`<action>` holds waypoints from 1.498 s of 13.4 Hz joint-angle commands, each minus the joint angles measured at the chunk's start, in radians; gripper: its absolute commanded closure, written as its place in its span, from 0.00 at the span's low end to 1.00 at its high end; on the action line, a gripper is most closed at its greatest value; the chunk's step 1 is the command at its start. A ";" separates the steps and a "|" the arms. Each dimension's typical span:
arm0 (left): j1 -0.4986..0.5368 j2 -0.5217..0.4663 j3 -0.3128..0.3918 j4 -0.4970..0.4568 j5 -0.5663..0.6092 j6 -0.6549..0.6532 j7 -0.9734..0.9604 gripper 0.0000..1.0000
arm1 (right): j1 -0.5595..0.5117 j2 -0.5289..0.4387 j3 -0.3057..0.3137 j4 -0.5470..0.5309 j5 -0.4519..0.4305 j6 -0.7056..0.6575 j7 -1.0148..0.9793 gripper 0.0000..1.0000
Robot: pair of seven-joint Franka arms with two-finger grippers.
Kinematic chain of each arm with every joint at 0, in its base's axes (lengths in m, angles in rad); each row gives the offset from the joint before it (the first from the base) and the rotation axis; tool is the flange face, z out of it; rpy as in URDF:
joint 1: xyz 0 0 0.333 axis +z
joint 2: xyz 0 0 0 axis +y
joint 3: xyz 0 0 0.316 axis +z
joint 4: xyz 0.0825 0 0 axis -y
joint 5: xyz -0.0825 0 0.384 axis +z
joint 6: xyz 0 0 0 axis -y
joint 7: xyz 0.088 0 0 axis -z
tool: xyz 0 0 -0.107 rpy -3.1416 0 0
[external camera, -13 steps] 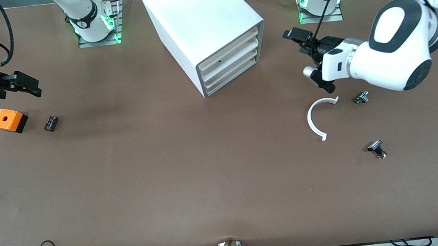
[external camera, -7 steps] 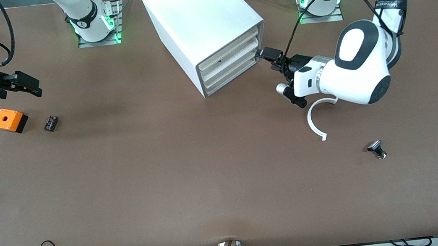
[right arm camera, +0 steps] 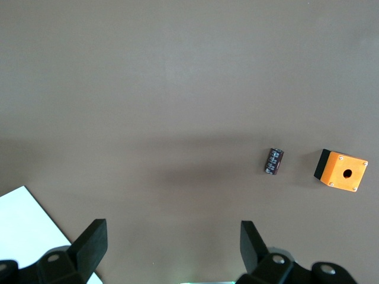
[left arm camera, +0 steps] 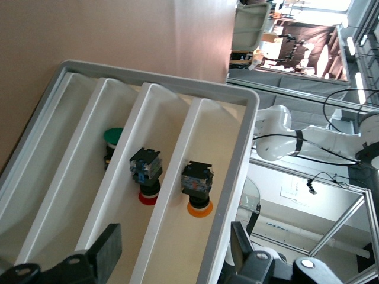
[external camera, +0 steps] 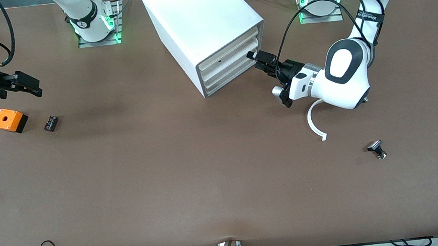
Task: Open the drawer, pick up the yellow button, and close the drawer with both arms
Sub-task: 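Grip the drawer handle with the left gripper and pull the drawer open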
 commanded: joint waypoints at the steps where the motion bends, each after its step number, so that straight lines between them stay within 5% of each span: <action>1: 0.009 -0.022 -0.006 -0.034 -0.047 0.014 0.093 0.20 | 0.007 -0.007 -0.003 -0.003 0.005 -0.005 0.014 0.01; 11: -0.055 -0.028 -0.007 -0.145 -0.087 0.054 0.302 0.51 | 0.007 -0.003 -0.003 -0.003 0.005 0.000 0.011 0.01; 20: -0.083 -0.050 -0.054 -0.218 -0.087 0.138 0.330 0.53 | 0.007 -0.003 -0.003 -0.002 0.004 -0.006 0.010 0.01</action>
